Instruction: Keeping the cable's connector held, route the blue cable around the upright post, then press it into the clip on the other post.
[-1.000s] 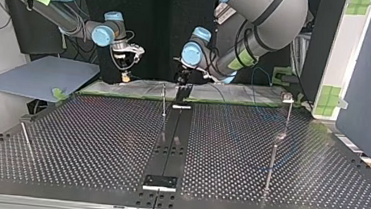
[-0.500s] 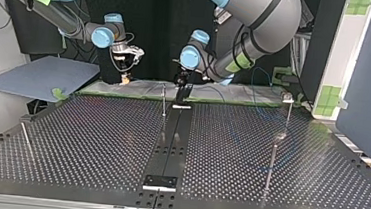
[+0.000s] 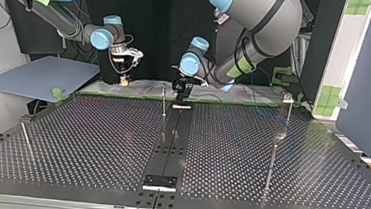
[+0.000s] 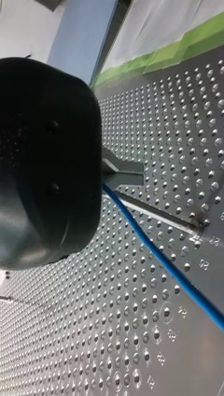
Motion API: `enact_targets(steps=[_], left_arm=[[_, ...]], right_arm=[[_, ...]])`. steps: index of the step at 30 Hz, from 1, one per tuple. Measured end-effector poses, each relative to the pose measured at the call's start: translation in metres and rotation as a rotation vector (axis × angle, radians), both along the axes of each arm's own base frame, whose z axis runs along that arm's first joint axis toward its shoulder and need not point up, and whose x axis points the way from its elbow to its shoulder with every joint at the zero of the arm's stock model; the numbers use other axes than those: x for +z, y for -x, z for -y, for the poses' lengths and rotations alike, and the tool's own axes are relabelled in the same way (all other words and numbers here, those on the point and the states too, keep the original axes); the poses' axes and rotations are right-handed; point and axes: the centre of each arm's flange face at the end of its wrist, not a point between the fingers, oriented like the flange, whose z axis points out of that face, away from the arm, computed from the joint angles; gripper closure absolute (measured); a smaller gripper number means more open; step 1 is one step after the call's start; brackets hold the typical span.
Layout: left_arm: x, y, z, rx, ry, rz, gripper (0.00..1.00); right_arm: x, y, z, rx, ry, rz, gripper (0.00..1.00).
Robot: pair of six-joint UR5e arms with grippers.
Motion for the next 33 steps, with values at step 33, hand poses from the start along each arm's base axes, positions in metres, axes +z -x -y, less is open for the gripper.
enact_targets(steps=[33], left_arm=[[-0.006,-0.008,0.013,-0.033,0.020,-0.025,1.00]], right_arm=[[0.009,-0.017,0.017,0.050,0.036,0.016,1.00]])
